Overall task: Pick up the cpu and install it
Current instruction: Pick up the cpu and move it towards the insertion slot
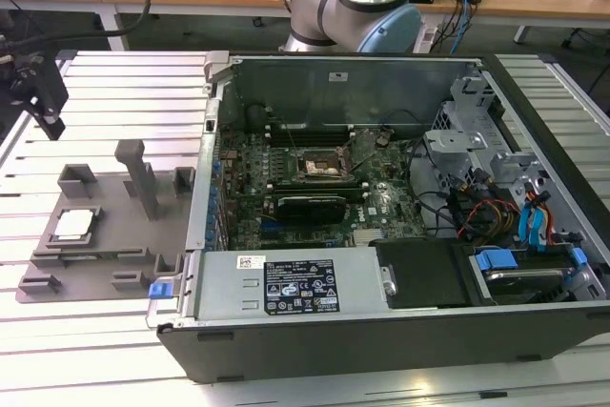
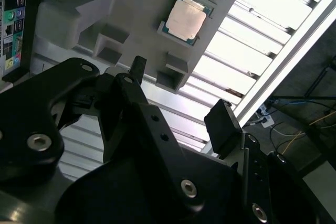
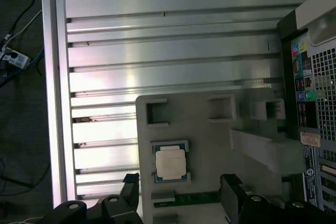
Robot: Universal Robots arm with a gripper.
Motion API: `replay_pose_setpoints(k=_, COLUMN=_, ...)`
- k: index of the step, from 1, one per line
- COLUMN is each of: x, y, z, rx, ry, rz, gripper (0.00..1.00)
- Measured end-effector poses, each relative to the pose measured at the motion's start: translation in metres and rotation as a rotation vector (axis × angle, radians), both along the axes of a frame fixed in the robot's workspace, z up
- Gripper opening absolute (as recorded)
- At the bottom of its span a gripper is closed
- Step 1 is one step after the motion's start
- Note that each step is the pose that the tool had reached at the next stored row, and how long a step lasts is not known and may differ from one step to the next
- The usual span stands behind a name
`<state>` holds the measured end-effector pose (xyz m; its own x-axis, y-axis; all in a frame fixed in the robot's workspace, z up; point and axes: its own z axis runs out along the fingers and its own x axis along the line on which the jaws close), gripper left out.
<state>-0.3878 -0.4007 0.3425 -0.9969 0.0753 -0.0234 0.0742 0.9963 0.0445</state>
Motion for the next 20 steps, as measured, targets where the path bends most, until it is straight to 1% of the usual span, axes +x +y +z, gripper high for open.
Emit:
replay_pose_setpoints(k=10, x=0.0000, y=0.0000, z=-0.0105, rx=0.0000, ry=0.0000, rz=0.000, gripper=0.72)
replay_pose_setpoints(k=20, x=0.0000, y=0.0000, z=-0.0176, rx=0.0000, ry=-0.0001, rz=0.000, gripper=0.72)
